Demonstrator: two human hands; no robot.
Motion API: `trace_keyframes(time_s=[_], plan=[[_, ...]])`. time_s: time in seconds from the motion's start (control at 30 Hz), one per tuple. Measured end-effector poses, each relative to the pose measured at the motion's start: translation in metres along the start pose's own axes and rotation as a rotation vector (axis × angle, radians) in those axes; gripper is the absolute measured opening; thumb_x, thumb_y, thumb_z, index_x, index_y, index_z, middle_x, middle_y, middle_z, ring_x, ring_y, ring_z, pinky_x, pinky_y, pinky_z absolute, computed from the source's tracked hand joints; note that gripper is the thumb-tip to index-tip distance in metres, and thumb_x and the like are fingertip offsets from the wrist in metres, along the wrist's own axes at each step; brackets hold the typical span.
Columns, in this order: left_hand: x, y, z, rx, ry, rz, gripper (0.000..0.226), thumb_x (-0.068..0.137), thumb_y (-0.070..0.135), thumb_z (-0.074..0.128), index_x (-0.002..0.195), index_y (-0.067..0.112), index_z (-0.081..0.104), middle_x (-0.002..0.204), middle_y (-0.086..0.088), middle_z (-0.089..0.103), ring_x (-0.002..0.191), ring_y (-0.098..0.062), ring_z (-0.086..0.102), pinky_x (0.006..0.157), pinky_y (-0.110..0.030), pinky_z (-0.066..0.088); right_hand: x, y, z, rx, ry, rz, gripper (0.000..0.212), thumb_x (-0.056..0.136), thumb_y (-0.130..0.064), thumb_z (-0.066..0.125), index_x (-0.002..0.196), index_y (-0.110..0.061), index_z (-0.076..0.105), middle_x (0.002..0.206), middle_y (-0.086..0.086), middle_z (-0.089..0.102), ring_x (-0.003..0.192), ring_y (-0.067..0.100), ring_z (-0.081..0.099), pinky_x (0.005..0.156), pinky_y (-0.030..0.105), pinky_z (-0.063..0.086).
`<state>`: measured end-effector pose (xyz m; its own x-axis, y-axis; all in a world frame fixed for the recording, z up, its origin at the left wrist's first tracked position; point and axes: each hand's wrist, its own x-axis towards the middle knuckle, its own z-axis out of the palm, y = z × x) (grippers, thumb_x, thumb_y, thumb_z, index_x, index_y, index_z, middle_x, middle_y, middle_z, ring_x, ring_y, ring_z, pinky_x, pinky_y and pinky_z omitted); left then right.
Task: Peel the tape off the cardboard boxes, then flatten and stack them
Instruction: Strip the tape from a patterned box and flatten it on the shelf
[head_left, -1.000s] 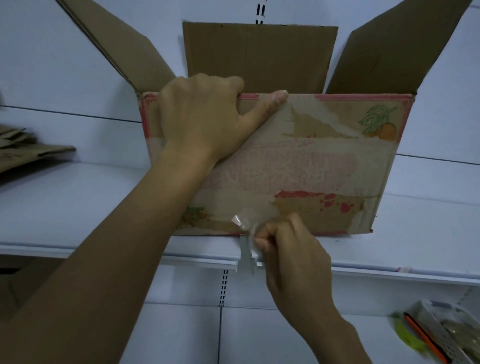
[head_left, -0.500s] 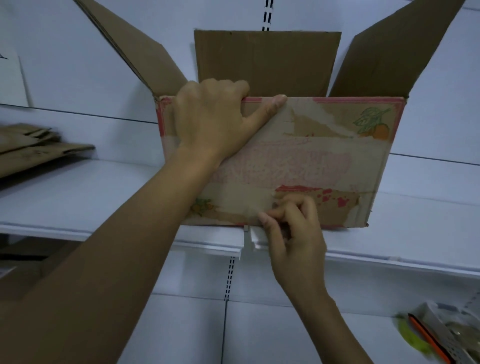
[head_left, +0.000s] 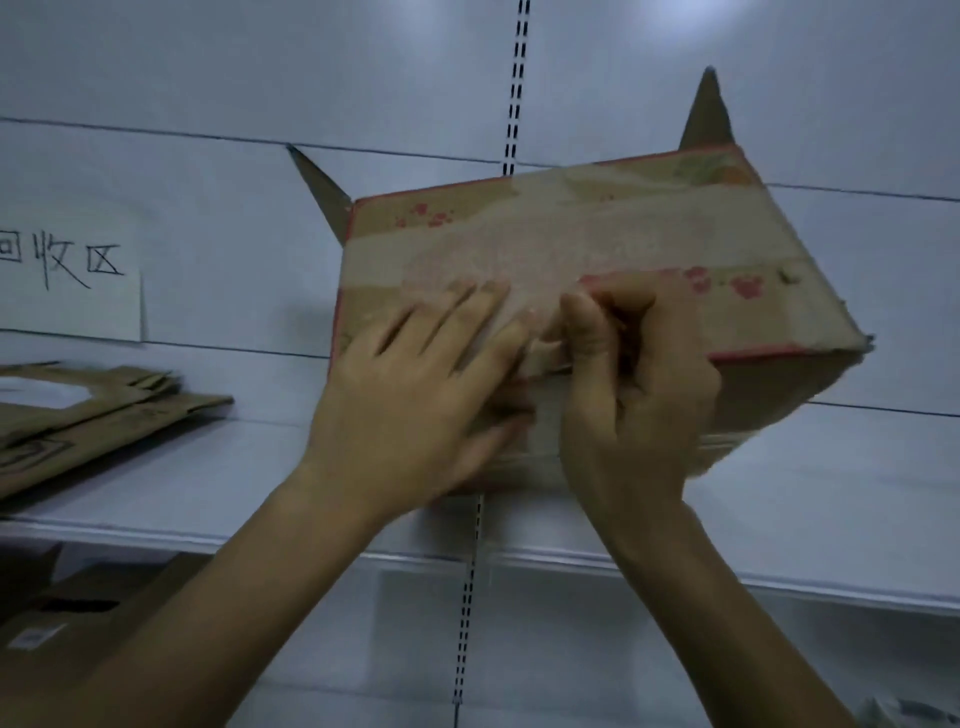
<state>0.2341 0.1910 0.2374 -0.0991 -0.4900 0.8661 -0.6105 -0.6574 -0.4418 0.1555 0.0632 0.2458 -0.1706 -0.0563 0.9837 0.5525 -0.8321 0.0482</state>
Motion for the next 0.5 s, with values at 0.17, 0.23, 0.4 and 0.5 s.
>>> trace_keyframes(time_s=[0.17, 0.23, 0.4, 0.5], plan=[[0.037, -0.028, -0.005, 0.061, 0.03, -0.151, 0.055, 0.096, 0.057, 0.033, 0.134, 0.022, 0.05, 0.127, -0.006, 0.059, 0.112, -0.029, 0.055, 0.096, -0.043, 0.037, 0.055, 0.009, 0.01, 0.135, 0.018, 0.066, 0.01, 0.098, -0.011, 0.05, 0.089, -0.016, 0.049, 0.074, -0.01, 0.058, 0.069, 0.014, 0.063, 0.064, 0.039, 0.052], [0.046, -0.036, 0.009, 0.028, 0.002, -0.218, 0.051, 0.099, 0.051, 0.024, 0.136, 0.025, 0.048, 0.126, -0.004, 0.059, 0.112, -0.027, 0.054, 0.102, -0.042, 0.032, 0.061, 0.022, 0.011, 0.14, -0.102, 0.14, 0.01, 0.099, -0.015, 0.05, 0.089, -0.016, 0.05, 0.077, -0.009, 0.061, 0.074, 0.004, 0.063, 0.068, 0.031, 0.052], [0.053, -0.037, 0.046, -0.047, -0.006, -0.285, 0.046, 0.101, 0.039, 0.023, 0.137, 0.026, 0.048, 0.115, -0.004, 0.06, 0.107, -0.026, 0.052, 0.103, -0.042, 0.029, 0.037, 0.047, 0.008, 0.091, -0.244, 0.189, 0.009, 0.097, -0.014, 0.051, 0.09, -0.013, 0.055, 0.079, -0.014, 0.055, 0.072, 0.004, 0.055, 0.062, 0.017, 0.044], [0.056, -0.039, 0.056, -0.055, 0.013, -0.306, 0.046, 0.101, 0.041, 0.023, 0.136, 0.028, 0.048, 0.111, -0.003, 0.06, 0.104, -0.026, 0.053, 0.098, -0.039, 0.031, -0.006, 0.045, -0.007, 0.129, -0.266, 0.196, 0.016, 0.098, -0.023, 0.05, 0.091, -0.013, 0.06, 0.083, -0.009, 0.06, 0.076, 0.004, 0.058, 0.065, 0.011, 0.045]])
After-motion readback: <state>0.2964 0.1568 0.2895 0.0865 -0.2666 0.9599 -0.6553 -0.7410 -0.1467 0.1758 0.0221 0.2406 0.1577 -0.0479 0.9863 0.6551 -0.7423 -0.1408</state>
